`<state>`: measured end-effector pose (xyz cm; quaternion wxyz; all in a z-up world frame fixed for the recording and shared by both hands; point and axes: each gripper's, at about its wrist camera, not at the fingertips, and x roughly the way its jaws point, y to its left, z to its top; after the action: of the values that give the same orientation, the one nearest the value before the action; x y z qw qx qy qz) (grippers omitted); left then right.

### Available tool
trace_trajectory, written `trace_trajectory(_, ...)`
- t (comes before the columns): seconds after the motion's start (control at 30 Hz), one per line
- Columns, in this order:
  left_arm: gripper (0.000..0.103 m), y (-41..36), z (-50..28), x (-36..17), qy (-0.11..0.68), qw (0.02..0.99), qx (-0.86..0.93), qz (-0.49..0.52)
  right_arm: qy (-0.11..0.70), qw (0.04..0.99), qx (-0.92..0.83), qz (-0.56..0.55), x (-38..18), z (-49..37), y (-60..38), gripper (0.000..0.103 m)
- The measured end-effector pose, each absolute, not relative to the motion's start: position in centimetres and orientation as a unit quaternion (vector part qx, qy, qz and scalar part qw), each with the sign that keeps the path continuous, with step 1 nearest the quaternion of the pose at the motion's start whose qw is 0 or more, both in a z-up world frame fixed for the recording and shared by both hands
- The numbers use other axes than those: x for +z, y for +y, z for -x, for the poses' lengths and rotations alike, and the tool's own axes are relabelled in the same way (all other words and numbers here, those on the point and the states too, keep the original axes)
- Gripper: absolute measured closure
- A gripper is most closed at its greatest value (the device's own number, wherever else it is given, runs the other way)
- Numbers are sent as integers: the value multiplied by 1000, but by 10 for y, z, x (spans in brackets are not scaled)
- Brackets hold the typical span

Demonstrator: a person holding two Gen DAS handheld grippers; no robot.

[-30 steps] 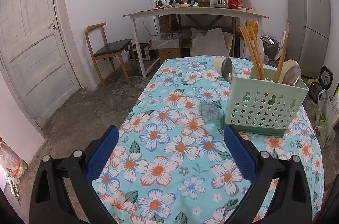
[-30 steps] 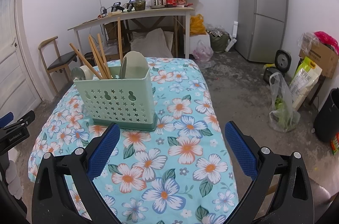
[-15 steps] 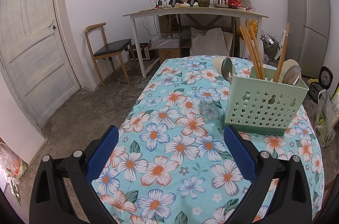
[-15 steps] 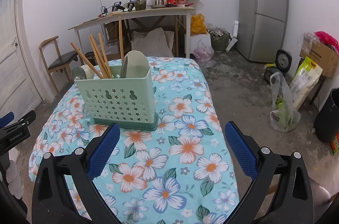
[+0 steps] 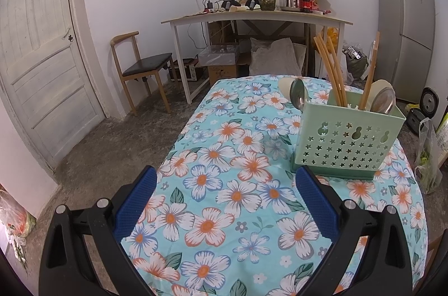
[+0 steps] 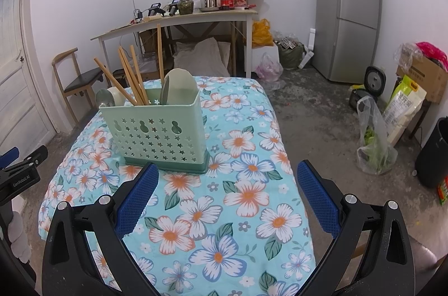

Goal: Organize utensils

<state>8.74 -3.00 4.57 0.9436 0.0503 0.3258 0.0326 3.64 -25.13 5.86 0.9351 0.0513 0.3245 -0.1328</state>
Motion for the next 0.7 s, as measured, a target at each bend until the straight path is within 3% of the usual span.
trace_trajectory(0.7, 6, -31, -88, 47, 326, 944, 32, -51, 325, 935, -133, -52, 59, -36, -251, 8)
